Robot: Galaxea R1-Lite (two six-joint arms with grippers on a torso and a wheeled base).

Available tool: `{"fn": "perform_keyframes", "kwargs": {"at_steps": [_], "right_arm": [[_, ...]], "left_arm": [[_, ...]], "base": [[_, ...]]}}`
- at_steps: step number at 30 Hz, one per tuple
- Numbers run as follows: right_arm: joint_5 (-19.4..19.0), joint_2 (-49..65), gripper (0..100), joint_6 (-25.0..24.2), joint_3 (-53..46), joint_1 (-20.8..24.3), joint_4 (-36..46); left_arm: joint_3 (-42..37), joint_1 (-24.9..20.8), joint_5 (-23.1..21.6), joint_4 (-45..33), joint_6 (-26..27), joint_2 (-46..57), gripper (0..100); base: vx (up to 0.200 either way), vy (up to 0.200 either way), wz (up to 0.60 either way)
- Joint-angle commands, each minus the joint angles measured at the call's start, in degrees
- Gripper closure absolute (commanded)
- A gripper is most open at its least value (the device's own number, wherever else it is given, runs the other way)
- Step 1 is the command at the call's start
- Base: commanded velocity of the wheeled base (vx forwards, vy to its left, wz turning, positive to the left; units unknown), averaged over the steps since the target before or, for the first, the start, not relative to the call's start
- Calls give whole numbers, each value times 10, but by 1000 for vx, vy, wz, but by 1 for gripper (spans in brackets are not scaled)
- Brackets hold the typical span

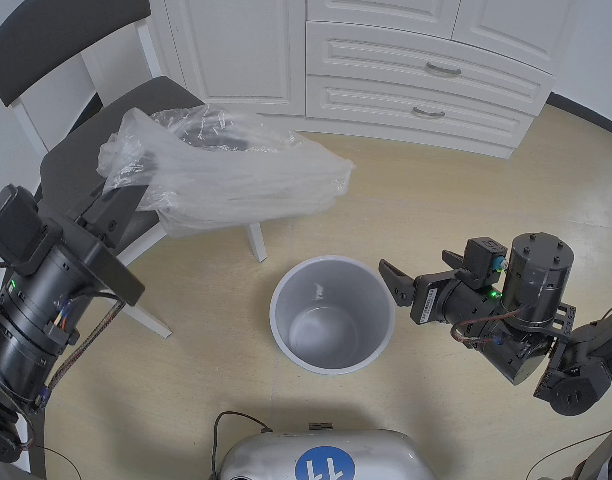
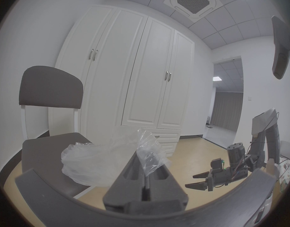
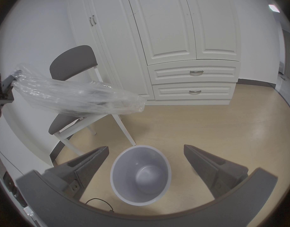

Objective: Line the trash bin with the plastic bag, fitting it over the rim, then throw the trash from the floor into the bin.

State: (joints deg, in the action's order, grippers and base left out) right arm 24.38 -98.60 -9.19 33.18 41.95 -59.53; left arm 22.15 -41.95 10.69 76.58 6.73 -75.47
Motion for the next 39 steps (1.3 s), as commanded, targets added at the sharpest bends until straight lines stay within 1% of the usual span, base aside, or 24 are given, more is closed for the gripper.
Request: {"fn": "perform_keyframes", "kwargs": {"at_steps": [1, 6, 12, 14, 19, 32, 39], "right_arm": [[-1, -5, 0, 0, -3, 6, 0], [-1, -20, 0, -2, -4, 16, 0], [-1, -27, 0, -2, -2, 15, -1], [-1, -27, 0, -2, -1, 10, -1], [-1, -27, 0, -2, -1, 9, -1], [-1, -29, 0, -1, -6, -1, 0], [-7, -40, 0, 1, -17, -6, 1]], "left_arm": [[-3, -23, 1, -3, 0, 23, 100], [-4, -39, 2, -3, 0, 23, 100], [-9, -49, 1, -3, 0, 33, 100], [-13, -66, 2, -5, 1, 45, 100], [-21, -83, 1, -5, 5, 53, 100], [-12, -84, 1, -3, 3, 54, 100], [-4, -86, 1, -2, 1, 56, 100]], "base": [[0, 0, 0], [0, 0, 0], [0, 0, 0], [0, 0, 0], [0, 0, 0], [0, 0, 0], [0, 0, 0]]}}
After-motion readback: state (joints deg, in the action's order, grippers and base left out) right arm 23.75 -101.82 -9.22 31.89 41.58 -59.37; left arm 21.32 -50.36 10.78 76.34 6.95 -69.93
